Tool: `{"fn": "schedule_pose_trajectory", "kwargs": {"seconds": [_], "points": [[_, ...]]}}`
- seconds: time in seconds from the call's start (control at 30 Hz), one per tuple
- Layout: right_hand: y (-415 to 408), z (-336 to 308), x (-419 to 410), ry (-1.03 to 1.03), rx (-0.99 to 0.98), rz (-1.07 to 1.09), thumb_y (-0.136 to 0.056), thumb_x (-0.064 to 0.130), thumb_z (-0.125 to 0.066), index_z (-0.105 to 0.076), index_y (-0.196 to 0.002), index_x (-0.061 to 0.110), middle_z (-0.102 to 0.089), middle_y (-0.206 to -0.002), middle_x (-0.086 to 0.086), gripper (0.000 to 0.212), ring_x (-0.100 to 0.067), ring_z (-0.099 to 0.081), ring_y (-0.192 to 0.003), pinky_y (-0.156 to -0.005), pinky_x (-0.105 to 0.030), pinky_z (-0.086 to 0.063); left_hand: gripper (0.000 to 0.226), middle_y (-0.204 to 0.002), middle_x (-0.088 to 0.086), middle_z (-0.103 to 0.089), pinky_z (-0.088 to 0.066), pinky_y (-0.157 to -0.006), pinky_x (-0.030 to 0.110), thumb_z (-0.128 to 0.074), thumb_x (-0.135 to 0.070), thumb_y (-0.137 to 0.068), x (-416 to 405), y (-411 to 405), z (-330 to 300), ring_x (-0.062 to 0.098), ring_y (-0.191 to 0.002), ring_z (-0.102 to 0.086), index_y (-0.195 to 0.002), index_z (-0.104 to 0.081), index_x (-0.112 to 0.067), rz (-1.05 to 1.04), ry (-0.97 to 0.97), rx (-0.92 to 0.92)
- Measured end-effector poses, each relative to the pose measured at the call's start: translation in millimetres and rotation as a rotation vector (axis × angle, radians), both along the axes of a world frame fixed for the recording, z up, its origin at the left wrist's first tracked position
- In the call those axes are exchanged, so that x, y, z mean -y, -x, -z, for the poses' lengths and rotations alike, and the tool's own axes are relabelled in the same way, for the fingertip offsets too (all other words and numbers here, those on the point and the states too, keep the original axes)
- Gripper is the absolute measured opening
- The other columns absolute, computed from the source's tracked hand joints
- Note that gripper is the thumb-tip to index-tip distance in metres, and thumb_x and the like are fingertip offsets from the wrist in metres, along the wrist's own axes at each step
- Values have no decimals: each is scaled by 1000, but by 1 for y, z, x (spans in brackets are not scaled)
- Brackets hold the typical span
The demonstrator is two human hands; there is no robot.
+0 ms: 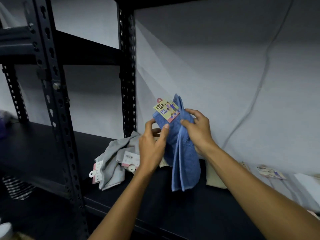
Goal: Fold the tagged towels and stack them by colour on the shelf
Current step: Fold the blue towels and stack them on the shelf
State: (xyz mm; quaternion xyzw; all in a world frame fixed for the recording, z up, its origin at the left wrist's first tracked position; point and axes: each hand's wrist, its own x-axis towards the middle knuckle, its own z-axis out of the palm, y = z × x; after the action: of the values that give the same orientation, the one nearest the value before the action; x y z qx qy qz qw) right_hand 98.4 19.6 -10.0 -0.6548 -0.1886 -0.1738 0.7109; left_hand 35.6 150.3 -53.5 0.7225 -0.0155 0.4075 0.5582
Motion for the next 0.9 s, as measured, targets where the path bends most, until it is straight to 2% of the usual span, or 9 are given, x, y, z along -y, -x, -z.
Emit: {"fn": "schedule_pose_trajectory", "kwargs": {"seconds": [0.13,0.2,0.27,0.37,0.47,0.6,0.73,0.83,0.9], "points": [[22,12,11,-8,3,-8,-89,-4,-62,-61,-111,26,-74,-100,-9,37,-19,-73,-87,-77,-34,-60,51,-77,2,-72,-57,-64,46,-68,-23,-91,22,0,-10,20,-69,-70,-134,-42,-32,71,87,152],[27,13,24,31,6,23,-89,-3,-60,-57,-120,23,-74,-94,-8,41,-20,-73,-83,-72,-32,-59,60,-74,9,-71,-56,-62,50,-66,-21,-94,19,-3,-14,30,-68,-67,-141,-34,-39,93,93,196],[26,12,40,86,-19,55,-91,-5,-55,-52,-128,21,-74,-93,-6,45,-20,-72,-84,-70,-30,-59,65,-81,5,-72,-60,-64,43,-64,-17,-95,16,-3,-24,26,-73,-70,-144,-30,-41,186,106,215],[21,4,63,135,-71,135,-94,-2,-48,-46,-134,22,-71,-103,-5,46,-20,-69,-96,-86,-40,-57,67,-94,2,-73,-59,-68,28,-61,-8,-96,10,-3,-46,15,-83,-72,-146,-29,-38,342,107,205],[23,-19,79,121,-5,226,-98,12,-52,-44,-135,24,-65,-108,0,40,-14,-63,-102,-98,-44,-51,65,-93,6,-74,-60,-72,34,-62,-8,-95,3,-9,-67,21,-84,-72,-144,-32,-39,414,16,138],[38,-68,91,237,185,62,-95,31,-62,-41,-138,29,-63,-111,8,47,-4,-61,-106,-94,-28,-51,66,-101,8,-74,-60,-75,37,-63,-7,-95,5,-13,-90,25,-90,-73,-141,-33,-42,554,-95,80],[38,-101,99,539,227,-140,-87,16,-73,-42,-135,38,-65,-116,-9,61,-17,-68,-103,-83,-31,-59,56,-108,13,-72,-61,-74,41,-62,-5,-95,13,-16,-96,28,-92,-72,-130,-41,-42,634,-173,58],[33,-109,101,616,285,-92,-90,-1,-65,-66,-112,21,-70,-99,-14,31,-15,-70,-90,-77,-34,-60,36,-108,10,-71,-59,-76,42,-63,-4,-93,18,-21,-86,24,-93,-69,-106,-56,-36,646,-157,86],[30,-106,102,603,314,-27,-90,-4,-62,-73,-90,17,-72,-89,-1,24,-6,-69,-82,-71,-26,-58,31,-98,-4,-73,-54,-77,30,-63,2,-91,22,-22,-76,11,-90,-65,-91,-67,-28,628,-151,98]]}}
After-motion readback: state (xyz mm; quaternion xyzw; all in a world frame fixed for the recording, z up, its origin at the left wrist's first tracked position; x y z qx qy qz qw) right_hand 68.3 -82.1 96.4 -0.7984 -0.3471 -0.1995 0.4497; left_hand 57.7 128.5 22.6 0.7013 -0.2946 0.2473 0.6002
